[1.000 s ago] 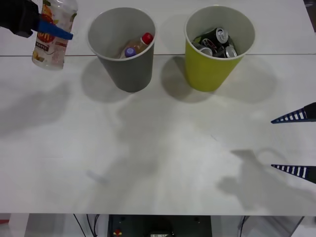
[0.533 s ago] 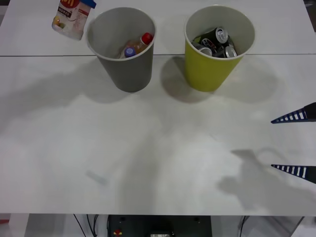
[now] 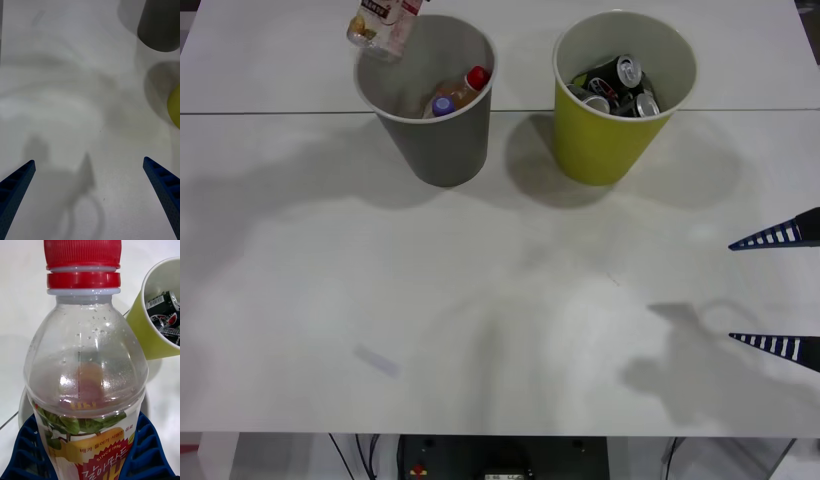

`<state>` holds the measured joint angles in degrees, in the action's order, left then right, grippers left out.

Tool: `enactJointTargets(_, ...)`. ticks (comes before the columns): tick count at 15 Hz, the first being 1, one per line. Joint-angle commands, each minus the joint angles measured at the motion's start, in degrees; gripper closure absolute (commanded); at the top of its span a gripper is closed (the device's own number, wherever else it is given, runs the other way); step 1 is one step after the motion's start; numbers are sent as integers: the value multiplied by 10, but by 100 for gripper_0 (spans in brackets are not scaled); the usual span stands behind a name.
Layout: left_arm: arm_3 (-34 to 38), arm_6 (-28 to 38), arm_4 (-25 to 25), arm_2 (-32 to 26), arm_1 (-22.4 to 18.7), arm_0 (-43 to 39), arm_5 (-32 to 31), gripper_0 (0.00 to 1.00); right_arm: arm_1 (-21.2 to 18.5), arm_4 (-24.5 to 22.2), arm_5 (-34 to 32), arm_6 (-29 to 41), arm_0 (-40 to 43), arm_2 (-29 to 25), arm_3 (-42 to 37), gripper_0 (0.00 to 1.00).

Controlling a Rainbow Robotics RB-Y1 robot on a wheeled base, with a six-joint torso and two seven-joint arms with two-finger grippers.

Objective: Put the can into the green bin and the plastic bottle into the gray bin

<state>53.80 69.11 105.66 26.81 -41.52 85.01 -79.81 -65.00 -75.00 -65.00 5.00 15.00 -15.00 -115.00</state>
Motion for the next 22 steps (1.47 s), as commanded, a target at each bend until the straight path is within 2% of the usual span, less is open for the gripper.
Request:
enactJointTargets(1, 0, 4, 7, 0, 10, 1, 1, 93, 0, 0, 0, 0, 0, 0, 0, 0)
enactJointTargets(2, 0, 4, 8, 0, 11, 1, 1, 74, 0, 0, 0, 0, 0, 0, 0, 0)
enactJointTargets(3, 1, 4, 8, 0, 11, 1, 1, 28, 0, 0, 0, 0, 0, 0, 0, 0)
enactJointTargets(4, 0, -1, 8, 0, 12, 1, 1, 0, 0, 0, 0, 0, 0, 0, 0, 0)
enactJointTargets(8, 0, -28, -12, 0, -1, -2, -14, 0, 0, 0, 0, 0, 0, 0, 0, 0)
enactJointTargets(11, 23, -53, -89, -2, -57, -42, -10, 0, 0, 0, 0, 0, 0, 0, 0, 0)
enactJointTargets(15, 154, -51, -145, -10, -147, -137, 28, 0, 0, 0, 0, 0, 0, 0, 0, 0)
enactJointTargets(18, 221, -59, -165, -74, -190, -229, 48, 0, 0, 0, 0, 0, 0, 0, 0, 0)
enactJointTargets(20, 253, -69, -172, -130, -201, -291, 50, 0, 0, 0, 0, 0, 0, 0, 0, 0)
enactJointTargets(22, 293, -117, -172, -206, -203, -375, 50, 0, 0, 0, 0, 0, 0, 0, 0, 0)
